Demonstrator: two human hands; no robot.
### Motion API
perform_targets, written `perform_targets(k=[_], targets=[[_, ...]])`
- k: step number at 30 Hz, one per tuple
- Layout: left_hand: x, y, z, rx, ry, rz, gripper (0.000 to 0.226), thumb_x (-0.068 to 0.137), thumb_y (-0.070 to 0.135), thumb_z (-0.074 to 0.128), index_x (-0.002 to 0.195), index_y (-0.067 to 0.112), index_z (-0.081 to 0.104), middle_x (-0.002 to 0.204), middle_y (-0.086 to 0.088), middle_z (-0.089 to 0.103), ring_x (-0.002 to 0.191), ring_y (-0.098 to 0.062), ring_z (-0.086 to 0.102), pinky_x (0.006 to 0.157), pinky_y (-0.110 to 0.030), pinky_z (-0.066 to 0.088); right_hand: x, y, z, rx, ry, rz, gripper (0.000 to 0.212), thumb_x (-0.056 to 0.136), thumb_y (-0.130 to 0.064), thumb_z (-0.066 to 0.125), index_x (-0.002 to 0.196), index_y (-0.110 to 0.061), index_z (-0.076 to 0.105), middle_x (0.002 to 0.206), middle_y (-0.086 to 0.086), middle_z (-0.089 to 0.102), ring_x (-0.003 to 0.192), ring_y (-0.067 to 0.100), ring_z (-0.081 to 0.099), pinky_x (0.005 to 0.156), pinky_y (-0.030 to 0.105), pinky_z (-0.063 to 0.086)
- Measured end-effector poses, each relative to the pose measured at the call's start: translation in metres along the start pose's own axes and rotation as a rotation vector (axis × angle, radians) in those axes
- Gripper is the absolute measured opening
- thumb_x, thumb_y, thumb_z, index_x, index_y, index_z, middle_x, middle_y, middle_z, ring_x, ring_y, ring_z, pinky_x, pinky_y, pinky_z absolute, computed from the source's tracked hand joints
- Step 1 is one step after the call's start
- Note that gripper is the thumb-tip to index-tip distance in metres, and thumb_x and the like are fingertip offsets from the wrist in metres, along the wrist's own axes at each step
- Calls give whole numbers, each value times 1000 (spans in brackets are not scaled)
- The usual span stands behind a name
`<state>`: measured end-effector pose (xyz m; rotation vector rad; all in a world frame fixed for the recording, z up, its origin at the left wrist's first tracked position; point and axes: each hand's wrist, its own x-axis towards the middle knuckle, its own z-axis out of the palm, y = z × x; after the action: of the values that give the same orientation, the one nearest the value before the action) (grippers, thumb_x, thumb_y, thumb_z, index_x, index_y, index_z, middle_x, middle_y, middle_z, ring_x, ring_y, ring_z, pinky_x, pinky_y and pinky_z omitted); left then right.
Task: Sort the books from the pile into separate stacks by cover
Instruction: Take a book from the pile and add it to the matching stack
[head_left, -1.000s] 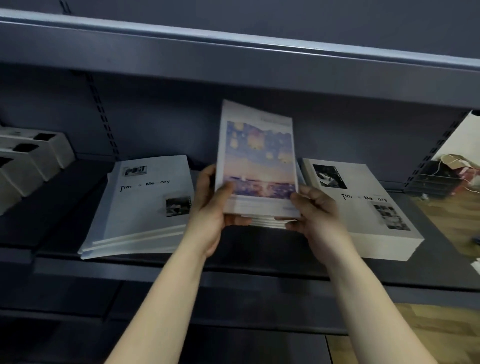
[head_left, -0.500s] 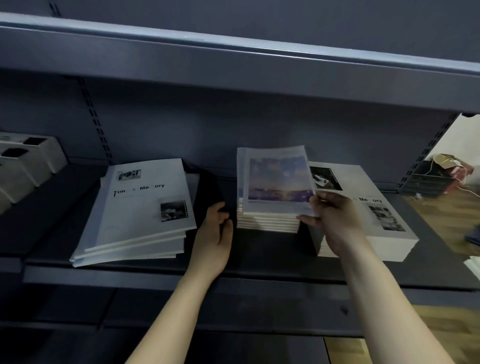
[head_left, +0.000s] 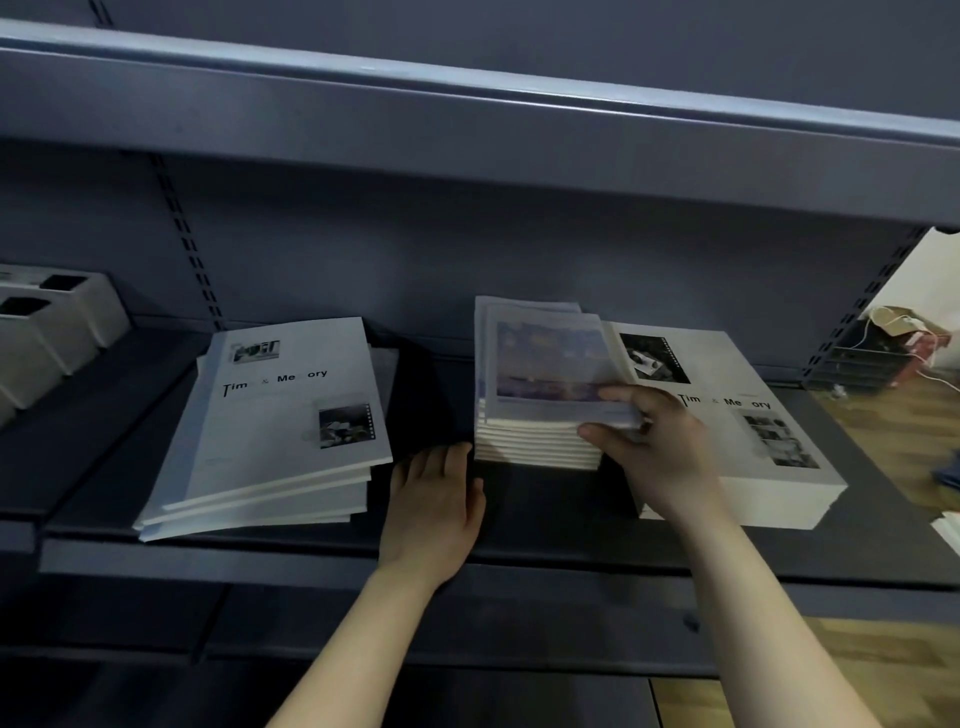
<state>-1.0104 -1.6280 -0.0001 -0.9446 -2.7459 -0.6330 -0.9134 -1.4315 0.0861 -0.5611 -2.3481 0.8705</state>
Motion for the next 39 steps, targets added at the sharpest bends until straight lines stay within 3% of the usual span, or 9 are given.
perform_targets(k=[6,12,21,27,30,36,39], targets=[[1,-2,3,19,49,19,41,93,35,41,129,17,51,121,-5,60,111,-25,55,100,-39,37,14,-4,12,28,19,-32,36,76,-28,76,109,-24,64,104,-8,62,98,12,58,84,24,46],[0,-2,3,16,72,22,48,90,39,32,125,16,54,115,-5,63,105,-25,58,97,-39,41,20,-7,17,-19,36,-31,34,79,-26,73,110,-21,63,97,-8,58,89,7,52,64,-1,32],[0,-1,3,23,53,8,50,89,41,31,126,15,53,117,-7,62,107,-27,57,96,-41,42,19,-10,18,15,34,-56,35,77,-28,75,111,-23,66,103,-11,58,93,1,49,69,-8,28],[1,-1,3,2,34,-3,46,92,37,40,133,16,48,125,-5,57,115,-26,52,103,-39,35,21,-7,20,-10,47,-76,42,75,-26,78,114,-15,67,104,-9,61,92,0,50,70,-10,26],[1,-1,2,11,32,2,51,91,39,32,134,17,47,125,-4,57,115,-25,52,102,-37,35,22,-5,22,-25,63,-88,43,75,-26,78,114,-15,68,113,2,67,93,3,51,70,-9,25],[2,-1,1,9,18,-4,52,91,39,30,137,19,43,128,-3,54,117,-24,49,103,-35,33,24,1,25,-3,50,-57,45,75,-29,77,116,-16,66,118,2,66,109,15,59,80,4,31],[1,1,0,-23,9,-11,47,93,33,41,138,18,41,131,-4,52,120,-24,47,104,-35,31,25,3,25,7,28,-52,46,75,-29,77,118,-16,65,119,1,65,109,14,57,79,4,30]])
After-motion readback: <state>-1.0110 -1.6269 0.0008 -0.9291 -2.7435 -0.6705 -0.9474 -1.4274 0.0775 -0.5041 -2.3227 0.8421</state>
